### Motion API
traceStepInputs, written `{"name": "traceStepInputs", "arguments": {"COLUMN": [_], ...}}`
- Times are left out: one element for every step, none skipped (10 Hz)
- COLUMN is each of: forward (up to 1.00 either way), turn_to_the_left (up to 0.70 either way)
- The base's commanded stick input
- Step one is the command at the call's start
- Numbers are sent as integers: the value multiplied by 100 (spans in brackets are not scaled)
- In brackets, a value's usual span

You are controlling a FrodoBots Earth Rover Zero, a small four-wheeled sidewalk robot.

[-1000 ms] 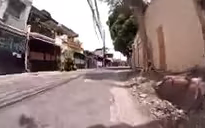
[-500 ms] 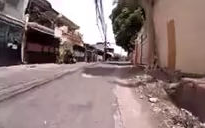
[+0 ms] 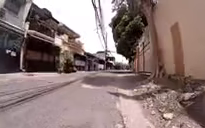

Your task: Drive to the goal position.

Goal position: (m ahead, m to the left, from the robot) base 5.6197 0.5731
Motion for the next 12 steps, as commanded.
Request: {"name": "traceStepInputs", "arguments": {"forward": [70, 70, 70, 70, 70, 70, 70, 70, 70, 70, 70, 70], "turn_to_the_left": [0, 0, 0, 0, 0, 0, 0, 0, 0, 0, 0, 0]}}
